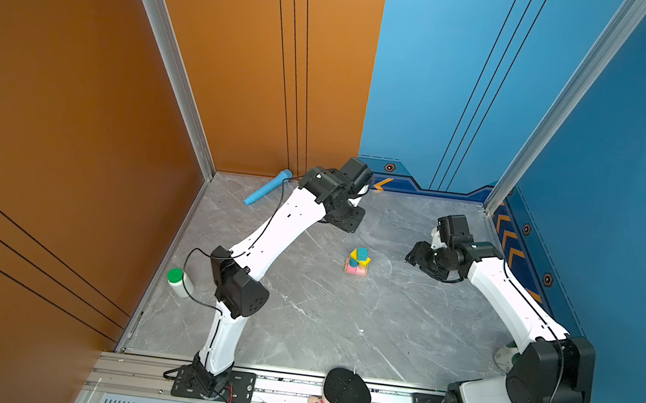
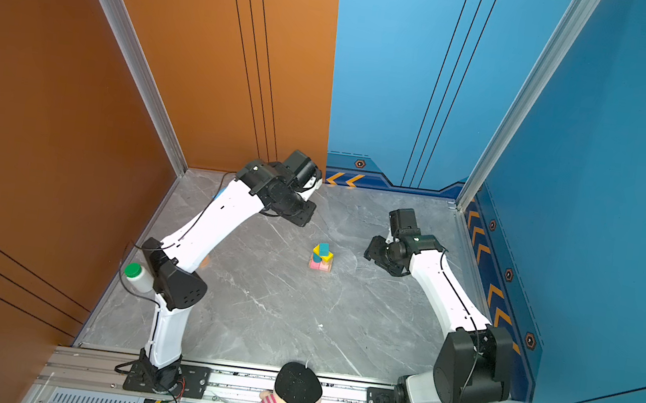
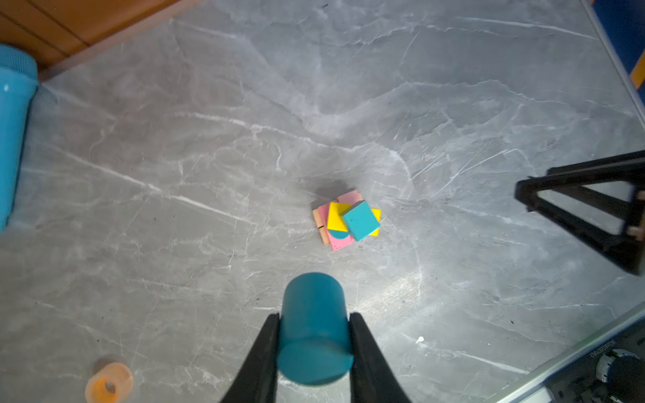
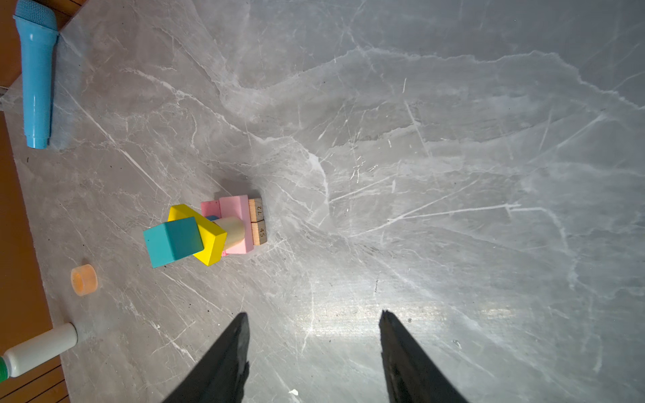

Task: Build the wood block tower
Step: 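Lift the teal cylinder and carry it over the stack with the left gripper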

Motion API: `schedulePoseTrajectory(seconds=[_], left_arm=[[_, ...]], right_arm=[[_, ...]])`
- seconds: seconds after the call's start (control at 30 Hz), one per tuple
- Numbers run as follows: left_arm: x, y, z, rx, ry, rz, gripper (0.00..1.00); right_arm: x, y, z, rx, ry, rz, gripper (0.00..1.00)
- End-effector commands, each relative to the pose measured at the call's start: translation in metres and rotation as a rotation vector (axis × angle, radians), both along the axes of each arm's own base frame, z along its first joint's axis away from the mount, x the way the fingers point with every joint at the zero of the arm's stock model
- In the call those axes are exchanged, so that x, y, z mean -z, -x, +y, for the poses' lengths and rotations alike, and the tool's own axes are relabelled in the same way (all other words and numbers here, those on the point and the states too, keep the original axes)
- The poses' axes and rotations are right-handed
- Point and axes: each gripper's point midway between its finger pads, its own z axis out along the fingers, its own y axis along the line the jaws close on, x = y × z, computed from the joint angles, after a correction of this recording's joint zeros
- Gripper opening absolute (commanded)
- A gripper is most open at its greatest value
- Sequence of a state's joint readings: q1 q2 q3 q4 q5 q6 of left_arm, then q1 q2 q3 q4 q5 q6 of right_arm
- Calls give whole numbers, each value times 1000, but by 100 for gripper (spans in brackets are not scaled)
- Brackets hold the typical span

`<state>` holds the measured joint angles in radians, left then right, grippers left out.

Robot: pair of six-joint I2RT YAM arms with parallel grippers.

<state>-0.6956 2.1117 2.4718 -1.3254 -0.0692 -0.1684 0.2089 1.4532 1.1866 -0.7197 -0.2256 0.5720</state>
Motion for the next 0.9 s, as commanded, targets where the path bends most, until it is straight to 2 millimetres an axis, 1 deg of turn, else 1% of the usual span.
schedulePoseTrajectory(seconds=[0.0, 0.13, 0.33, 0.47, 0.7, 0.87], left_arm=[[34, 17, 1, 100, -159, 100, 24], [44, 19, -14, 145, -167, 107, 24], [58, 15, -28, 150, -162, 120, 24], [74, 12, -37, 153, -163, 142, 24], [94, 9, -48, 151, -167, 166, 24], [100, 4, -53, 141, -155, 162, 24]], right_arm=[[10, 1, -2, -20, -4, 13, 61], [15, 2, -5, -18, -11, 21, 61], [27, 6, -9, -11, -29, 45, 61], [35, 9, -11, -5, -38, 63, 60], [45, 11, -13, 2, -43, 82, 61], [51, 12, -12, 4, -50, 98, 60]])
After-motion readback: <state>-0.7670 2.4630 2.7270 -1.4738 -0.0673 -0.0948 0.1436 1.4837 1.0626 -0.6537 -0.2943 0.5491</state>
